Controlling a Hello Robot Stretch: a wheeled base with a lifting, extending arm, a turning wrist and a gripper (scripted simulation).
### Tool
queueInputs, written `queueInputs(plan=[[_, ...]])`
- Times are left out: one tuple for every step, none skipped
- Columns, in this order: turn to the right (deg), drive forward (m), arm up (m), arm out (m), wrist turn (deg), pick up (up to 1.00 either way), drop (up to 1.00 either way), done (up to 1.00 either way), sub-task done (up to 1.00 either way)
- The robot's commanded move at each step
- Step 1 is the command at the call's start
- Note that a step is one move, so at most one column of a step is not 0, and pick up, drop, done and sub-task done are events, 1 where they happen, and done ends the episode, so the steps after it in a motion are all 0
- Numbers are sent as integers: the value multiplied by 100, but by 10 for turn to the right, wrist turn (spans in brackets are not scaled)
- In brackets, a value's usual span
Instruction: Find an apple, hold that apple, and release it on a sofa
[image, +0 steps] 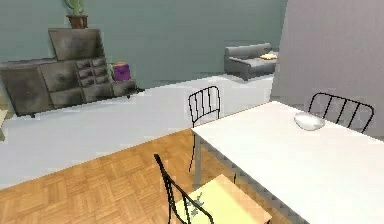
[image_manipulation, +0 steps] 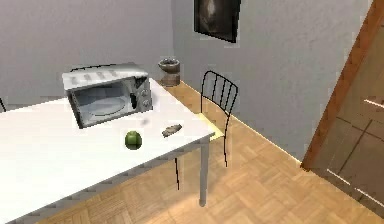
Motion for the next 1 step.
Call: queueInputs(plan=[[-150, 0, 0, 0, 0, 0, 0, 0, 0]])
